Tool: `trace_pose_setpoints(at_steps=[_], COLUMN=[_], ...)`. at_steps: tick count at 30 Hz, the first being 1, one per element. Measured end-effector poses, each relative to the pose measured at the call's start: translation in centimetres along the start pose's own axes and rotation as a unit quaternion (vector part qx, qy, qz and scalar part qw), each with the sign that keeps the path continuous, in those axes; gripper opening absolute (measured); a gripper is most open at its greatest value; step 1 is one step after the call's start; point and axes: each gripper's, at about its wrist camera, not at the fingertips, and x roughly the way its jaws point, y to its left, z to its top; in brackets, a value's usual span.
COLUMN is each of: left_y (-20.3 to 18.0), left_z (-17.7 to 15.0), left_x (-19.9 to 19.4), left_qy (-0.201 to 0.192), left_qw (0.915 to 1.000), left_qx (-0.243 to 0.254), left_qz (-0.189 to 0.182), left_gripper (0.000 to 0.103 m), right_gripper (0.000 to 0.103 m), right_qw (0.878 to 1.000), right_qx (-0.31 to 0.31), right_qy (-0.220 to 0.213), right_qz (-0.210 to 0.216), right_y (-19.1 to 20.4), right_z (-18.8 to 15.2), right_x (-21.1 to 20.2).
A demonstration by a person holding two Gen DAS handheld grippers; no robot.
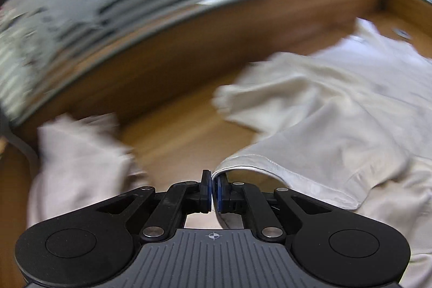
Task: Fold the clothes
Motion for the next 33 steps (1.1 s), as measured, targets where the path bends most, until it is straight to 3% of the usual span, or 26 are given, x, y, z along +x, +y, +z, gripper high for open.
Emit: trace_pose_setpoints(at_steps=[1,6,9,13,15,19,22,25,31,33], left_y=[1.3,4.3,6.0,7.9,9.1,10.7,11.1,11.1,10.9,10.6], left_z=[-0.2,-2.5,-3.9,-4.6,-4.5,-3.9,-3.7,-4.4,-6.5,-6.8], left_x=[-0.1,0.7,1.2,-0.2,-0.7,0.3,1.7,2.3,2.3,2.5], left_qy=[0.002,0.037,0.056,0.029,0.015,0.024,0.050,0.070,0.097,0.103], left_qw=[0.9999,0.9978,0.9951,0.9876,0.9802,0.9710,0.9646,0.9490,0.8988,0.8873], left_qx=[-0.012,-0.054,-0.080,-0.145,-0.185,-0.230,-0.252,-0.298,-0.413,-0.433], left_qz=[0.011,-0.005,-0.016,-0.053,-0.070,-0.060,-0.058,-0.075,-0.111,-0.120], left_gripper=[0.006,0.008,0.020,0.037,0.040,0.042,0.042,0.041,0.040,0.040], right_gripper=[0.081,0.083,0.085,0.085,0.077,0.073,0.073,0.073,0.073,0.073], right_qw=[1.000,1.000,1.000,1.000,0.999,1.000,0.997,0.991,0.966,0.956], right_qx=[-0.003,-0.012,-0.013,-0.020,-0.028,-0.024,-0.049,-0.081,-0.184,-0.215], right_qy=[0.002,0.008,0.011,0.019,0.022,-0.013,-0.057,-0.102,-0.154,-0.156], right_qz=[-0.001,-0.005,-0.007,-0.010,-0.015,0.001,0.020,0.041,0.101,0.121], right_y=[0.1,0.1,0.0,0.1,0.3,-0.2,0.1,0.8,5.7,7.8], right_z=[0.0,0.2,0.3,0.6,1.1,4.0,9.0,14.3,25.1,28.3], right_x=[0.0,0.1,0.1,0.0,-0.2,-2.6,-5.1,-7.5,-8.5,-7.8])
